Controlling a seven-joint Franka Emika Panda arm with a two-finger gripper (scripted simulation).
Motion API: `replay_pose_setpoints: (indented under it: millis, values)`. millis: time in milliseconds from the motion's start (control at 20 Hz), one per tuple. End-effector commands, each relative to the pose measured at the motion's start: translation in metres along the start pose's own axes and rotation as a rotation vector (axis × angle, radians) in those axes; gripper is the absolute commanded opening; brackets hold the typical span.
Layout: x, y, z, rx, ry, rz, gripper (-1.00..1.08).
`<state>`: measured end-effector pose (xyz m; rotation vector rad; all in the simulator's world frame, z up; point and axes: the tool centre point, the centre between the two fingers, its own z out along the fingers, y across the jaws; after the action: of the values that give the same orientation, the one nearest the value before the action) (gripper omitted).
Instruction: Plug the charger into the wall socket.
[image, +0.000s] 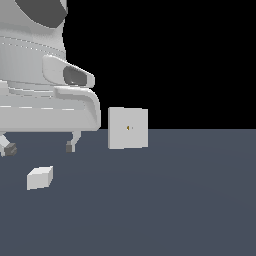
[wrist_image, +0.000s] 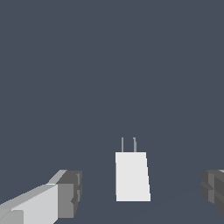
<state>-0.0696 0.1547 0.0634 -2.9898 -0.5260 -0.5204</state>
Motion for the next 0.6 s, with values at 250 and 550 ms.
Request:
replay_pose_setpoints:
  millis: [250, 550]
  values:
    - [-0.001, -0.001, 0.003, 0.000, 0.003, -0.003, 1.00]
    - [-0.008, -0.001, 0.021, -0.001, 0.004, -0.003, 1.00]
